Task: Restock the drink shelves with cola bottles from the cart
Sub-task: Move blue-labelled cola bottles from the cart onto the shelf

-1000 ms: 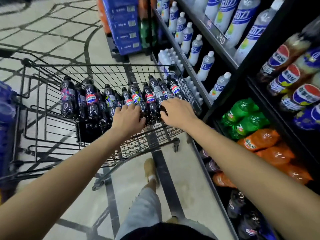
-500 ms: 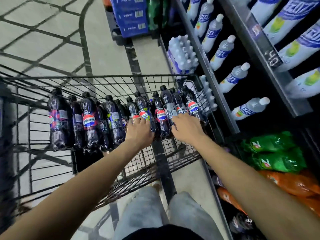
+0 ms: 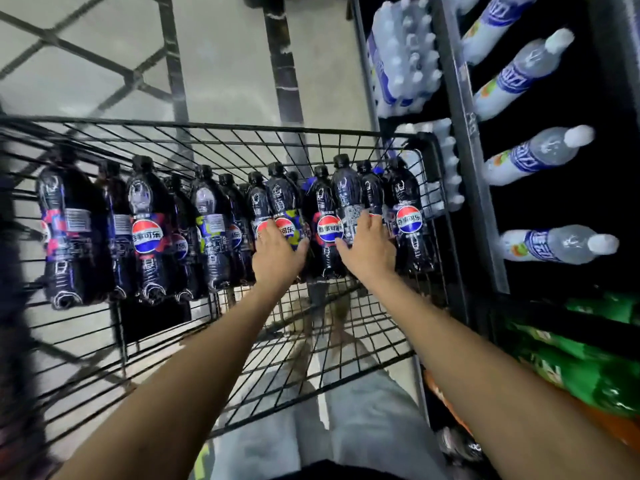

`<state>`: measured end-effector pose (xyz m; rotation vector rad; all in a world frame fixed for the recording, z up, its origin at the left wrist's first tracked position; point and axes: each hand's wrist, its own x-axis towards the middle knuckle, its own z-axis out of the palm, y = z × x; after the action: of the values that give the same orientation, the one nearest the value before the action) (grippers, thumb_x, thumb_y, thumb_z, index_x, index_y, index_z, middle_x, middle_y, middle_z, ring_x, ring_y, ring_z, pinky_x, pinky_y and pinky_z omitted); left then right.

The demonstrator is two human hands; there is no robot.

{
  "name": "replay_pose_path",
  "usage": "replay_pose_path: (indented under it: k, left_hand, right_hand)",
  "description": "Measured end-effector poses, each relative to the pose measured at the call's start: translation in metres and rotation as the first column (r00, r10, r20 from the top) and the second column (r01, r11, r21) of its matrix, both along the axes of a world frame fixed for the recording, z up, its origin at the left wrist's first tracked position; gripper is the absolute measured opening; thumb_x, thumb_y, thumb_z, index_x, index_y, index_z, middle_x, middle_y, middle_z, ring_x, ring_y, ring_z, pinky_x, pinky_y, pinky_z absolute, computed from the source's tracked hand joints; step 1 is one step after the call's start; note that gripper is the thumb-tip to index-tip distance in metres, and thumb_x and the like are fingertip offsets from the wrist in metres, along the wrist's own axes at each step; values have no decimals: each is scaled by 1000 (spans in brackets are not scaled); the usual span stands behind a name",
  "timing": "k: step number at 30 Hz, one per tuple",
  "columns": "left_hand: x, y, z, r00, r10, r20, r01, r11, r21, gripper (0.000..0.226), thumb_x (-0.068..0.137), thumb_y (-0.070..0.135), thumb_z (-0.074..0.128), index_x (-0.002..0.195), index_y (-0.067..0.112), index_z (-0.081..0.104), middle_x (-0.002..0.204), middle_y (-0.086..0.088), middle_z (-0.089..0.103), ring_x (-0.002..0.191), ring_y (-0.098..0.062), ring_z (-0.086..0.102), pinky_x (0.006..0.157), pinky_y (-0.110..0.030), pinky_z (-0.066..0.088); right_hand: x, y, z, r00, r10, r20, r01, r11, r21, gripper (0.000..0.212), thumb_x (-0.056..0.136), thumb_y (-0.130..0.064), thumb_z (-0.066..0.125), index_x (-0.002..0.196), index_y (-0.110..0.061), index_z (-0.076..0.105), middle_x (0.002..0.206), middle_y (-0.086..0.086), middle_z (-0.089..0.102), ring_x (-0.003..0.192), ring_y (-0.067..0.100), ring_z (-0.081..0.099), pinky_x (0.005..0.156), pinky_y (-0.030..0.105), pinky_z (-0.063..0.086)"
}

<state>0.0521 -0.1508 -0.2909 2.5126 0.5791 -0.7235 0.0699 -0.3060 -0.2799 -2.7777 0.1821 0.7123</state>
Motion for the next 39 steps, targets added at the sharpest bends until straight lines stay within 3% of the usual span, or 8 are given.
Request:
replay_pose_path:
  k: [5,18,22,28,31,33,35,39]
  left_hand:
    - [14,-3,-20,979,200,-40,-204,973,-108,76,89,47,62,138,-3,31,138,-20,40,127,-36,41,99,-48,42]
    - [29,-14,-22,948,310,-72,-317,940,-126,72,76,38,74,124,-5,42,129,-20,41,118,-35,44,100,-42,42]
    - [19,-13,-10,948,308,-83,-319,912,-258,58,77,33,75,115,2,44,121,-16,44,103,-30,53,86,-43,51]
    - [1,-10,26,954,292,-75,-295,851,-434,47,85,28,71,115,7,41,84,4,57,68,-11,56,45,-10,43]
    - [-9,-11,47,966,237,-106,-258,821,-509,69,86,32,68,137,4,30,104,-11,63,88,-26,66,75,-36,58]
    - [-16,-15,65,979,186,-88,-203,804,-559,78,85,36,67,144,7,24,123,-21,58,107,-39,62,91,-52,52]
    - [-23,-19,82,993,119,-21,-109,808,-579,79,85,42,65,144,7,25,135,-18,50,119,-34,54,103,-50,44]
    - [-38,-33,115,999,14,33,10,786,-618,78,85,43,65,142,7,28,139,-14,48,124,-30,50,107,-48,40]
  right_hand:
    - [13,10,-29,963,-270,-17,271,960,69,94,83,-47,70,149,-4,20,151,17,27,133,32,37,95,40,49]
    - [12,10,-45,912,-398,-100,410,880,240,91,78,-30,77,148,-5,25,154,16,27,142,31,26,110,42,34]
    - [1,2,-35,881,-439,-178,474,803,363,86,74,-33,79,144,-9,33,139,9,45,128,26,45,102,42,44]
    - [-19,-4,15,787,-556,-267,606,619,499,83,84,-31,70,151,-13,24,151,6,36,127,16,40,100,29,31]
    - [-36,-8,45,762,-589,-271,627,564,538,77,85,-32,68,149,-14,29,149,5,38,129,21,44,103,32,36]
    - [-49,-13,60,749,-615,-247,618,516,593,52,85,-28,67,132,-17,47,124,0,56,99,8,57,80,18,46]
    - [-63,-18,76,727,-645,-237,608,442,659,30,84,-22,67,112,-20,56,100,-1,64,79,4,58,60,16,44]
    - [-93,-31,105,691,-694,-199,570,355,741,24,83,-14,66,106,-19,61,93,1,67,82,14,63,67,22,47]
